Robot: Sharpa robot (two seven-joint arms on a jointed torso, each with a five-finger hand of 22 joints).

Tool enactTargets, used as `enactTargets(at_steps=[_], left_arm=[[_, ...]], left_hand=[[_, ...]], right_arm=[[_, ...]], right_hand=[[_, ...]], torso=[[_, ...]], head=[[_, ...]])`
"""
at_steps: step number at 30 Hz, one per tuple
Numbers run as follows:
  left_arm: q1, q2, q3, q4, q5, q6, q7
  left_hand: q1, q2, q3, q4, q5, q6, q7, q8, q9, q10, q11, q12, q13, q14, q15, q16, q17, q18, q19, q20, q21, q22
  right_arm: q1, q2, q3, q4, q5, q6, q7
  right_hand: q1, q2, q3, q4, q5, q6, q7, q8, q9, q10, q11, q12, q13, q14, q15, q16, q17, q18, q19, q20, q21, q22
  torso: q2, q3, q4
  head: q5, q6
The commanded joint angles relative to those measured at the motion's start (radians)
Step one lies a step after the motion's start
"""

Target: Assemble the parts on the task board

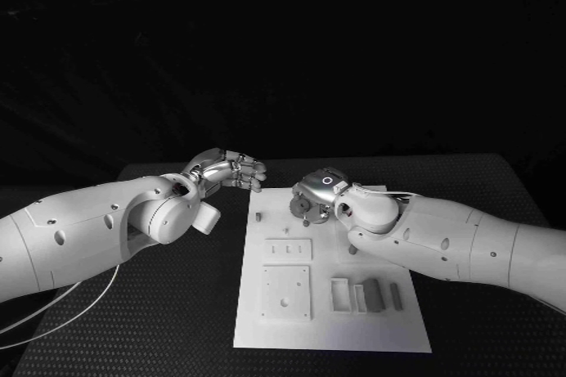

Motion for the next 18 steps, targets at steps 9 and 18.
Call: enactTargets(at_steps=[9,18], left_arm=[[0.002,0.004,0.001,0.001,-0.002,0.004,0.007],[0.003,0.006,0.001,0.001,-0.002,0.004,0.007]], left_hand=[[-0.004,-0.004,0.0,0.003,-0.004,-0.006,0.003,-0.005,0.002,-0.003,0.005,-0.006,0.002,0.002,0.007,-0.004,0.002,0.006,-0.005,0.004,-0.005,0.002],[-0.003,-0.004,0.0,0.003,-0.004,-0.006,0.003,-0.006,0.002,-0.003,0.005,-0.006,0.002,0.002,0.007,-0.005,0.003,0.006,-0.006,0.004,-0.005,0.002]], right_arm=[[-0.001,0.013,-0.001,-0.015,-0.006,0.004,0.005],[-0.003,0.027,-0.001,-0.027,-0.004,-0.003,0.002]], right_hand=[[0.011,0.021,0.007,0.003,0.003,0.121,0.023,0.012,0.025,0.006,0.0,-0.005,-0.002,0.005,0.0,-0.002,-0.001,0.015,0.007,-0.003,0.002,0.017],[0.01,0.023,0.008,0.003,0.003,0.119,0.024,0.009,0.025,0.007,0.001,-0.005,-0.004,0.008,0.0,-0.002,0.001,0.015,0.009,-0.004,0.001,0.017]], torso=[[0.0,-0.0002,0.0008],[0.0,-0.0001,-0.0004]], head=[[0.001,-0.001],[0.002,-0.001]])
